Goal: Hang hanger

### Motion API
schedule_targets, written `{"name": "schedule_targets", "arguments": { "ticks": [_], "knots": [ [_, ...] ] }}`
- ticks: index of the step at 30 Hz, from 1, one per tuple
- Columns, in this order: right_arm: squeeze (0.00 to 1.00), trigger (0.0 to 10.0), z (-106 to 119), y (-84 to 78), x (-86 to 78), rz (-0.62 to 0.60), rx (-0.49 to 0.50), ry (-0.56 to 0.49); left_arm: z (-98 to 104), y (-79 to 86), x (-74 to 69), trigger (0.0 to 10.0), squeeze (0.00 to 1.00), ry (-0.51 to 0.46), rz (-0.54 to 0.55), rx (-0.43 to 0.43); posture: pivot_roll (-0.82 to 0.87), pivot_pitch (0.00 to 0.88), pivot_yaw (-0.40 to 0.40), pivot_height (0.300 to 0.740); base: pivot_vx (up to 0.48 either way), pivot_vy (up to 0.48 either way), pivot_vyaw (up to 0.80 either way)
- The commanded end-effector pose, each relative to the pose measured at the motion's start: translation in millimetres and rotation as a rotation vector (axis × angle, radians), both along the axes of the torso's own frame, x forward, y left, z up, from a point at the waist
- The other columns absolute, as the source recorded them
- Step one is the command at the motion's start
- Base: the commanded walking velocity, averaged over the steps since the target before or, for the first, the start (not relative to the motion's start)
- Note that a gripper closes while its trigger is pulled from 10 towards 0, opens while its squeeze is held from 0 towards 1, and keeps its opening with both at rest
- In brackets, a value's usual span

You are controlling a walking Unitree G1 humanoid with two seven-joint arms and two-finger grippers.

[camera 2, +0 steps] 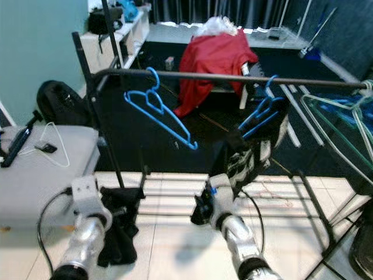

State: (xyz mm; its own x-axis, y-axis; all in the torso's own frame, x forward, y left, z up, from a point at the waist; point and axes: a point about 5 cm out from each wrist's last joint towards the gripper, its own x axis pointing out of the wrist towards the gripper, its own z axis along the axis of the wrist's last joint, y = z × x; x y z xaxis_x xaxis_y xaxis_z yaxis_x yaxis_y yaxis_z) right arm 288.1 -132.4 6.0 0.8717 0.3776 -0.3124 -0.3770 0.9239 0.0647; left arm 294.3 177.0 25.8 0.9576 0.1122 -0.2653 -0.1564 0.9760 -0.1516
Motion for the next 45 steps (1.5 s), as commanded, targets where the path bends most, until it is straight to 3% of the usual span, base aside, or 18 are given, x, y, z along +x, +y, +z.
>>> {"name": "schedule_targets", "arguments": {
  "ticks": [1,11,18,20,22,24,25,28,29,31,33,34,35,37,38,39,42,45],
  "knots": [
    [0.00,10.0,-2,1.2,-1.5,-0.009,-0.010,0.012,0,-1.5,-0.6,10.0,0.00,-0.002,-0.017,0.001,-0.08,0.010,-0.060,0.740,0.000,0.000,0.00],
    [0.00,10.0,-15,2.3,-16.9,-0.011,0.030,0.054,1,-4.7,-1.3,10.0,0.00,-0.003,-0.086,0.048,-0.08,0.018,-0.048,0.740,0.000,0.000,0.00],
    [0.00,10.0,-18,-10.6,-25.5,-0.051,0.072,0.072,0,-3.0,-4.6,10.0,0.00,-0.005,-0.102,0.064,-0.07,0.030,-0.048,0.740,0.000,0.000,0.00],
    [0.00,10.0,15,-10.1,-16.9,0.035,0.187,-0.098,0,3.1,-7.3,10.0,0.00,0.002,-0.108,0.086,-0.07,0.041,-0.026,0.740,0.000,0.000,0.00],
    [0.00,10.0,15,-10.1,-16.9,0.035,0.187,-0.098,0,3.1,-7.3,10.0,0.00,0.002,-0.108,0.086,-0.07,0.041,-0.026,0.740,0.000,0.000,0.00],
    [0.00,10.0,61,-5.1,-13.4,0.204,0.278,-0.203,0,7.6,-8.8,10.0,0.00,0.004,-0.114,0.098,-0.08,0.051,-0.019,0.740,0.000,0.000,0.00],
    [0.00,10.0,61,-5.1,-13.4,0.204,0.278,-0.203,0,7.6,-8.8,10.0,0.00,0.004,-0.114,0.098,-0.08,0.051,-0.019,0.740,0.000,0.000,0.00],
    [0.00,10.0,114,10.1,-24.8,0.489,0.394,-0.202,0,8.8,-9.5,10.0,0.00,0.007,-0.124,0.106,-0.08,0.058,-0.018,0.740,0.000,0.000,0.00],
    [0.00,10.0,114,10.1,-24.8,0.489,0.394,-0.202,0,8.8,-9.5,10.0,0.00,0.007,-0.124,0.106,-0.08,0.058,-0.018,0.740,0.000,0.000,0.00],
    [0.00,10.0,143,21.0,-36.9,0.730,0.440,-0.171,0,7.0,-10.3,10.0,0.00,0.010,-0.132,0.110,-0.08,0.056,-0.021,0.740,0.000,0.000,0.00],
    [0.00,10.0,151,23.0,-39.1,0.803,0.432,-0.172,0,6.0,-10.4,10.0,0.00,0.010,-0.133,0.110,-0.08,0.056,-0.021,0.740,0.000,0.000,0.00],
    [0.02,10.0,161,22.1,-28.4,0.788,0.378,-0.254,1,5.4,-10.1,10.0,0.00,0.007,-0.133,0.109,-0.08,0.058,-0.024,0.740,0.000,0.000,0.00],
    [0.63,10.0,173,19.2,-14.9,0.708,0.328,-0.342,2,5.4,-10.0,10.0,0.00,0.005,-0.133,0.109,-0.08,0.059,-0.024,0.740,0.000,0.000,0.00],
    [0.63,10.0,173,19.2,-14.9,0.708,0.328,-0.342,2,5.4,-10.0,10.0,0.00,0.005,-0.133,0.109,-0.08,0.059,-0.024,0.740,0.000,0.000,0.00],
    [1.00,10.0,184,12.8,3.3,0.573,0.285,-0.429,3,5.6,-9.7,10.0,0.00,0.001,-0.133,0.112,-0.09,0.061,-0.023,0.740,0.000,0.000,0.00],
    [1.00,10.0,198,1.1,26.3,0.432,0.203,-0.544,6,3.9,-8.7,10.0,0.00,-0.013,-0.144,0.120,-0.10,0.072,-0.022,0.740,0.000,0.000,0.00],
    [1.00,10.0,217,-9.9,47.6,0.314,0.097,-0.641,12,-1.4,-6.7,10.0,0.00,-0.040,-0.181,0.137,-0.10,0.085,-0.028,0.740,0.000,0.000,0.00],
    [1.00,10.0,222,-8.9,53.9,0.317,0.035,-0.662,16,-6.5,-5.7,10.0,0.00,-0.061,-0.224,0.157,-0.10,0.101,-0.037,0.740,0.000,0.000,0.00]
  ]
}}
